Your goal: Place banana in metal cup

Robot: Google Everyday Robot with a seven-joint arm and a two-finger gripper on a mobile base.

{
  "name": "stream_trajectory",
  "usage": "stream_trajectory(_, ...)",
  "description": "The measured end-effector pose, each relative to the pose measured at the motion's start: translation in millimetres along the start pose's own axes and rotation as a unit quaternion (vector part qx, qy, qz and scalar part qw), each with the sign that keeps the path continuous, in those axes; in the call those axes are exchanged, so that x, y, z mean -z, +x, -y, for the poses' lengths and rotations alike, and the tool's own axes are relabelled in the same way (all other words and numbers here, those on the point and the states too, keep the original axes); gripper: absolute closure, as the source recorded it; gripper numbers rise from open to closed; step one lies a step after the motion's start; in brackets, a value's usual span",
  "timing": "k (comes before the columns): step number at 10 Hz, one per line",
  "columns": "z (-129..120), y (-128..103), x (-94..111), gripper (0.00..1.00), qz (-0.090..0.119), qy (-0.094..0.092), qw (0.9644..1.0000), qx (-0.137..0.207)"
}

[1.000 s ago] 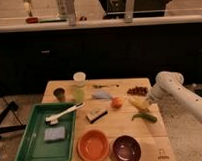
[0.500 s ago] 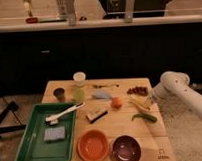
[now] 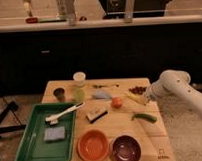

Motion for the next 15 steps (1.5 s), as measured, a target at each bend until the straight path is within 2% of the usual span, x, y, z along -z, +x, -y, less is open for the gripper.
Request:
stream_trajectory(2, -13.6, -24.2, 3.4, 1.00, 0.006, -0.007, 0.9974, 0.071)
stream_trajectory(3, -22.6, -43.5, 5.3, 1.00, 0.007, -0.011, 0.9934, 0.114)
stream_trajectory(5, -38.4, -73.5, 8.8, 1.00, 0.002, -0.016, 0.9839, 0.178)
stream_trajectory(6, -44.1, -83.6, 8.4, 1.00, 0.002, -0.018, 0.9807, 0.194)
stream_trajectory(13, -42.1, -80.3, 8.5, 1.00, 0.001, -0.016, 0.9812, 0.193)
stream_trajectory(15, -38.3, -89.7, 8.5, 1.00, 0.009, -0.006, 0.9800, 0.199)
